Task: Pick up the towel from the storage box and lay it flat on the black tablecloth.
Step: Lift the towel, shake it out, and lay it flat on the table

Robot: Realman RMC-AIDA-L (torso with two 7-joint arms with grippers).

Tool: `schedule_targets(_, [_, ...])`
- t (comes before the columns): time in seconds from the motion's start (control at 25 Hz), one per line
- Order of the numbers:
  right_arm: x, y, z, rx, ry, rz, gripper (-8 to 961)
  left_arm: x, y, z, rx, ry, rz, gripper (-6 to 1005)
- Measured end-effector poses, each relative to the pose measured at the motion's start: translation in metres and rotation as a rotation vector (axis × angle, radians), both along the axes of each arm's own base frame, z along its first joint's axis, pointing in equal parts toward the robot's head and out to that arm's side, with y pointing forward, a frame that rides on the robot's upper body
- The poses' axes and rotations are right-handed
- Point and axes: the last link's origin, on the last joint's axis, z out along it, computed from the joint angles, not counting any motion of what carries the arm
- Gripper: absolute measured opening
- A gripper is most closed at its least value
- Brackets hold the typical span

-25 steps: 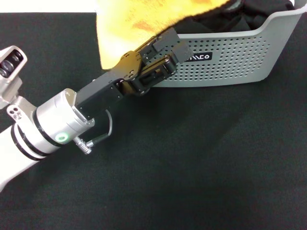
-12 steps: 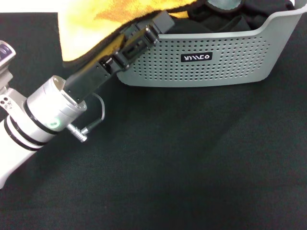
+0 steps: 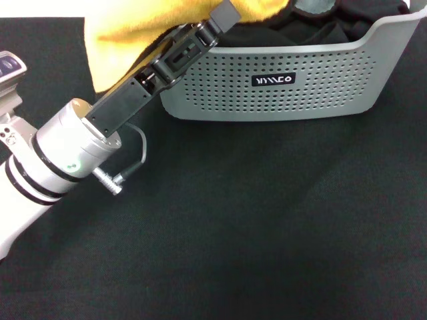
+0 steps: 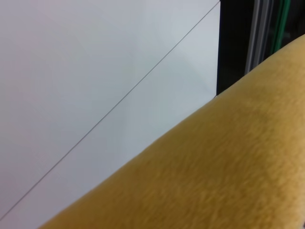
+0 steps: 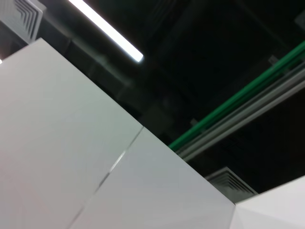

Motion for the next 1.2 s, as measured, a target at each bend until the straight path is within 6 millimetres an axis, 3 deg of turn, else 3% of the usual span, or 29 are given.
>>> schedule_targets(0.4, [0.008, 0.013, -0.010, 0.040, -0.037, -0.070, 8, 0.000, -0.004, 0.002, -0.034, -0.032, -0.010, 832])
schedule_targets(1.2, [0.028, 0.020, -0.013, 0.052, -0.052, -0.148, 8, -0.002, -0.011, 0.006, -0.053, -0.071, -0.022, 825])
